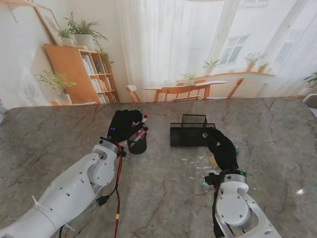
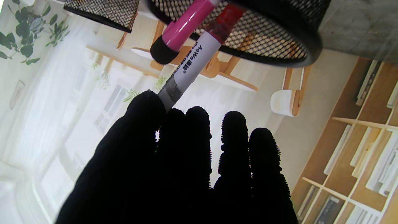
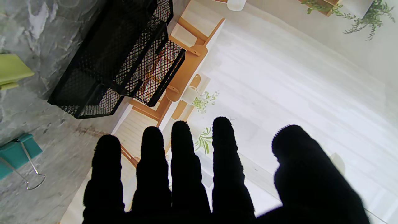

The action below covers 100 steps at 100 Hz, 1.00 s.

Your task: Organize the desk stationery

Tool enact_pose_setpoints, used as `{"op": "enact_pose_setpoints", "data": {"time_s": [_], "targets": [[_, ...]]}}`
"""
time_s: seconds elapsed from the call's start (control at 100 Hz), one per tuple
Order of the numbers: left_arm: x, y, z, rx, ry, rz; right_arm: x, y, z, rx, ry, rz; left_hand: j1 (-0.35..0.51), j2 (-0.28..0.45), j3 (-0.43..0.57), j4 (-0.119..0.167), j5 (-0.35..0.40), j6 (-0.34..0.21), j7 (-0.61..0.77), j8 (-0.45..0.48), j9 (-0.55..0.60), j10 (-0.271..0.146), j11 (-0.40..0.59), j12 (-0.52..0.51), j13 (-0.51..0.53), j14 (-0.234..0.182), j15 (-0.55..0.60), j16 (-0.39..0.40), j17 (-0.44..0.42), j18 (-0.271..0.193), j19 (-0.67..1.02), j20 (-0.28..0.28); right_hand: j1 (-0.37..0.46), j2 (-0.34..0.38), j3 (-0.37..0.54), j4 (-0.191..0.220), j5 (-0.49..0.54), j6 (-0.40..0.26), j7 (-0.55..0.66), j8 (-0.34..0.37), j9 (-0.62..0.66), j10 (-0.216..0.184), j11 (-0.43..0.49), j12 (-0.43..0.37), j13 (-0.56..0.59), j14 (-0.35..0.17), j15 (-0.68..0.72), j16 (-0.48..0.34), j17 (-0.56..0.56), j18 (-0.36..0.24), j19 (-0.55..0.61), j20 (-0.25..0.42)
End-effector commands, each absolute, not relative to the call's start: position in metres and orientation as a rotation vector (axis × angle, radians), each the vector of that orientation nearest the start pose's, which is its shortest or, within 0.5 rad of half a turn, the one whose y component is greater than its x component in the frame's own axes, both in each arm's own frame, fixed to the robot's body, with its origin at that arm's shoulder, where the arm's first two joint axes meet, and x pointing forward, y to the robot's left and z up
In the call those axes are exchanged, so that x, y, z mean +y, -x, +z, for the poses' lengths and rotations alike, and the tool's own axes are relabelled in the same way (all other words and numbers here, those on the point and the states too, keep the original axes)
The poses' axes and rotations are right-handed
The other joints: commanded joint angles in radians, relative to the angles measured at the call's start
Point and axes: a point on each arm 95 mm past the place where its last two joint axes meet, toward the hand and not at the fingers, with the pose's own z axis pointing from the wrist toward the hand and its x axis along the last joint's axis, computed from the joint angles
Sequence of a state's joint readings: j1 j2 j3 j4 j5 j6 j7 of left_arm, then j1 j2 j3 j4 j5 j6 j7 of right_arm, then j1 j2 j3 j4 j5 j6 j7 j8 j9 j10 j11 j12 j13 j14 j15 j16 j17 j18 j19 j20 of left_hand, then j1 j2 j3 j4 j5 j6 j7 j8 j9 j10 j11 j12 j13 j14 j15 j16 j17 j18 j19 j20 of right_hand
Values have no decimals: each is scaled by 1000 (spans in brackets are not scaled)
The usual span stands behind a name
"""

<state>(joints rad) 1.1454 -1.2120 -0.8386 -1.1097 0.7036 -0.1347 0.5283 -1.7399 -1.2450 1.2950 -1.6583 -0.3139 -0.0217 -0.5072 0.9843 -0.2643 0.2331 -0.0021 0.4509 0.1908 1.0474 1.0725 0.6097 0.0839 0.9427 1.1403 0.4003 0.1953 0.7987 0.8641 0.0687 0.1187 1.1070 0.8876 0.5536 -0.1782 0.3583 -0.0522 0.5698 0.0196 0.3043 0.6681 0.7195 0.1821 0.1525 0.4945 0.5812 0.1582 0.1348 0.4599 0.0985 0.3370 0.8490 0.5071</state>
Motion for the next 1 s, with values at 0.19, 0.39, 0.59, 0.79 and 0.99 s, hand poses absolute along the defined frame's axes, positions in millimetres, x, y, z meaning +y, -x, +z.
{"op": "enact_pose_setpoints", "data": {"time_s": [0.19,0.39,0.59,0.79,0.99], "targets": [[-61,-476,-345,1232,1139,-1848,-13,-360,-330,421,-1751,1919,165,114,-156,-18,-50,-42,17,-31,-84,-86,-76,3,-54,-16,-42,-16,-40,-33,-41,14,6,15,-28,21,7,-1,3,17,14,2,13,14,14,-1,4,9,-2,-3,20,0],[-58,-472,-347,1243,1153,-1832,-13,-360,-330,414,-1744,1917,148,165,-250,-39,-108,-26,-288,-156,-210,-14,-323,-302,-110,-18,-251,-175,-126,53,-211,-102,6,16,-28,22,5,-2,2,17,14,2,13,14,13,-1,4,9,-2,-4,21,0],[-57,-469,-347,1258,1158,-1829,-15,-358,-329,407,-1737,1917,-80,304,-269,-33,-139,37,-879,-498,-283,57,-744,-683,-176,-29,-517,-369,-154,135,-484,-253,6,16,-27,22,7,0,3,17,14,1,13,14,13,-1,4,9,-2,-3,21,0],[-55,-465,-342,1290,1139,-1839,-16,-357,-328,403,-1733,1917,-194,318,-270,-32,-253,62,-1005,-601,-370,87,-894,-813,-246,-17,-653,-485,-169,179,-685,-320,6,16,-27,22,7,-2,3,17,15,2,13,15,14,0,4,9,-2,-2,21,0],[-53,-448,-331,1343,1056,-1877,-15,-356,-328,409,-1731,1927,-201,330,-271,-33,-256,24,-998,-604,-368,73,-892,-819,-246,-12,-659,-496,-172,191,-702,-309,6,16,-27,22,8,0,3,17,15,2,13,15,15,1,4,9,-2,-2,21,0]]}}
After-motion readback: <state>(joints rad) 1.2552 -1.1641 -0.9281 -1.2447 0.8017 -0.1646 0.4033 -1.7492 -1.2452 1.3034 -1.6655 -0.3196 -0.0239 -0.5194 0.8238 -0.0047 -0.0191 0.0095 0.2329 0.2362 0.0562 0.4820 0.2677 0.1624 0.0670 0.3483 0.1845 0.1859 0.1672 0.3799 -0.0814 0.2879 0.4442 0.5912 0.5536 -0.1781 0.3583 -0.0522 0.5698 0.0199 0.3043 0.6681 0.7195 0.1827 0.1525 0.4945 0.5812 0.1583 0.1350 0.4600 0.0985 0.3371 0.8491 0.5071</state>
